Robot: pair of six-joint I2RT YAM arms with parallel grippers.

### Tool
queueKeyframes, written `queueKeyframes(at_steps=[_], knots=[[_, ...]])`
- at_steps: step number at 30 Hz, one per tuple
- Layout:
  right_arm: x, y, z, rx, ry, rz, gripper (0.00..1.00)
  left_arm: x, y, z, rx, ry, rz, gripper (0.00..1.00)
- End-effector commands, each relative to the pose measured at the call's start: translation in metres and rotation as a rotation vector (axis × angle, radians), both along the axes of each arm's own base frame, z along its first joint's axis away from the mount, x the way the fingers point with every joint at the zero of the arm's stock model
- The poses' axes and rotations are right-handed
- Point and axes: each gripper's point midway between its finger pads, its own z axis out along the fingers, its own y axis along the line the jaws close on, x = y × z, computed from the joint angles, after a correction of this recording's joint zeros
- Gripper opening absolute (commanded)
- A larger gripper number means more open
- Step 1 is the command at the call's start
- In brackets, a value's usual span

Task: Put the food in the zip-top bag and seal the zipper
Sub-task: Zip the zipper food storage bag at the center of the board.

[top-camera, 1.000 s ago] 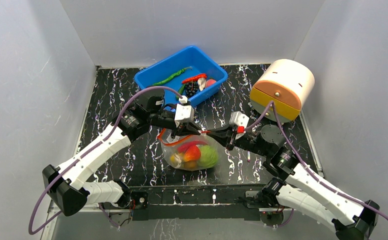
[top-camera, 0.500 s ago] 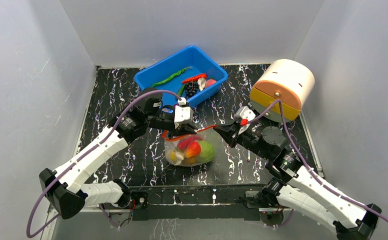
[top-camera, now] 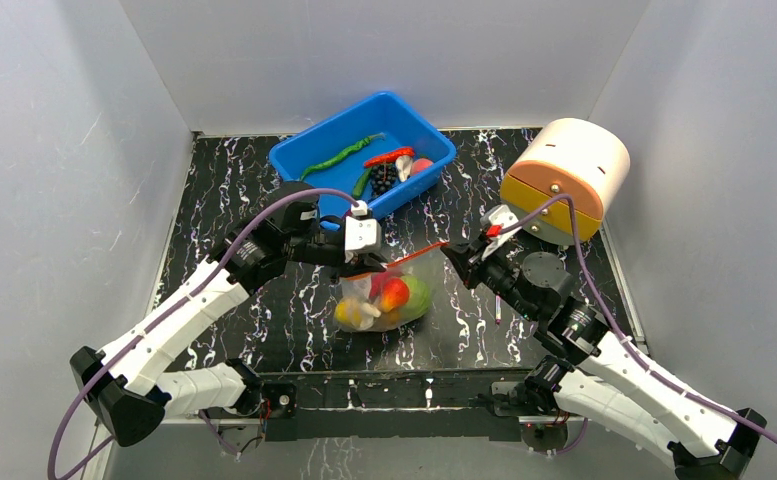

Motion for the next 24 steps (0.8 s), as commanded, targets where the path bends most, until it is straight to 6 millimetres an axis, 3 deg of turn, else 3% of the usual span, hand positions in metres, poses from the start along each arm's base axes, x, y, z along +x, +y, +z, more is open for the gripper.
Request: queueKeyframes(at_steps=[1,24], knots=[[0.021,-0.048,0.04,0.052,-0.068,-0.272,0.0,-0.011,0.017,0.007,0.027,0.001,0.014,0.0],[0.026,-0.089,0.049,0.057,-0.076,-0.477,0.0,-0.029,0.055,-0.012,0.089,0.001,0.129,0.0]])
